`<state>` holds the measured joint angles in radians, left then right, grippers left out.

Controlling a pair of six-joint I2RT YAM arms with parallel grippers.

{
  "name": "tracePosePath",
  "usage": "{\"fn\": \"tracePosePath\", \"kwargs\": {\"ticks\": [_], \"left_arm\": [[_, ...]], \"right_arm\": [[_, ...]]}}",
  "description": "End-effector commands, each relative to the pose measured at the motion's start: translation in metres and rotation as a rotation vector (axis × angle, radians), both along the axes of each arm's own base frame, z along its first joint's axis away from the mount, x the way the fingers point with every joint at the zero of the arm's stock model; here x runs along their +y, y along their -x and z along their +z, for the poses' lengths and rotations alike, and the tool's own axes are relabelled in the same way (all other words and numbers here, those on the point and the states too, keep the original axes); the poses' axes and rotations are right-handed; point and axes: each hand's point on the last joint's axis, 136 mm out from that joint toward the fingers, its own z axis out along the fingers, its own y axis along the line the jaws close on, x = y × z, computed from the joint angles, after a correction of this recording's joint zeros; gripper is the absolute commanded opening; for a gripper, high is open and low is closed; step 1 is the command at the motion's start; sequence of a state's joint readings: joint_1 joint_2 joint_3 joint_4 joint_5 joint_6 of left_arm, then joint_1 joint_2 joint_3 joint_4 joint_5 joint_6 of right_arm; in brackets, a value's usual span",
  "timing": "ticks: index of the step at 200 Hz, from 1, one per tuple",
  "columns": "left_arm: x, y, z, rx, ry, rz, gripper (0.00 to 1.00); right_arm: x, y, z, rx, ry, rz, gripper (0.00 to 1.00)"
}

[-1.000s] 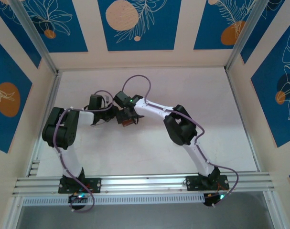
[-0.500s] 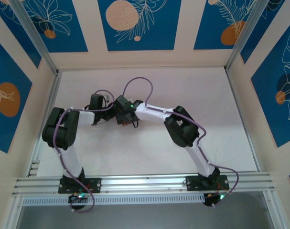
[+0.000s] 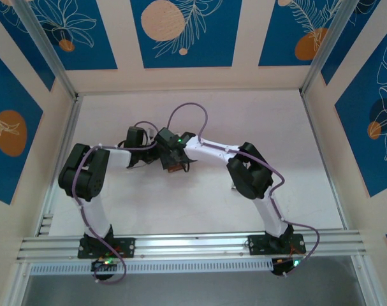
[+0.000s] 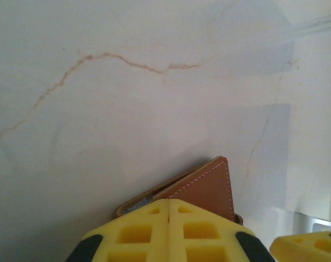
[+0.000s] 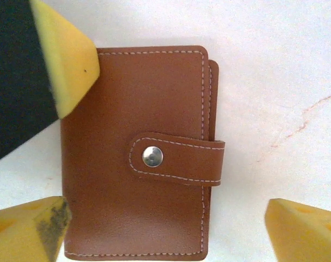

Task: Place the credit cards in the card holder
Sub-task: Open the button on the card holder.

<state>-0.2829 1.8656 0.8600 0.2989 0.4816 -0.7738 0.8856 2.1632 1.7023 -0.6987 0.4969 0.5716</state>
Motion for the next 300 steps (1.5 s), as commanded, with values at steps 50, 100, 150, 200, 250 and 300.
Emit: {"fn": "tracePosePath", "kwargs": {"ticks": [50,100,150,200,250,300], "left_arm": [[-0.007,0.046,-0.032,0.144,-0.057,-0.096,0.00],[-0.008,0.047,-0.029,0.136,-0.054,-0.106,0.00],[-0.015,0.053,-0.031,0.137,-0.059,-0.134,0.00],[-0.023,0.057,-0.034,0.138,-0.069,-0.161,0.00],[-0.022,0.061,-0.040,0.144,-0.089,-0.175,0.00],[-0.020,0.067,-0.049,0.158,-0.110,-0.186,0.00]], "right_arm": [[-0.003,-0.022,0.005,-0.027,0.009,-0.022,0.81],[-0.013,-0.021,-0.008,0.025,0.064,-0.063,0.65],[-0.015,-0.018,-0.023,0.035,0.068,-0.080,0.66],[-0.017,-0.025,-0.021,-0.026,0.089,-0.098,0.55],[-0.020,-0.032,-0.015,-0.067,0.098,-0.098,0.32],[-0.027,-0.037,-0.007,-0.091,0.110,-0.097,0.06]]}}
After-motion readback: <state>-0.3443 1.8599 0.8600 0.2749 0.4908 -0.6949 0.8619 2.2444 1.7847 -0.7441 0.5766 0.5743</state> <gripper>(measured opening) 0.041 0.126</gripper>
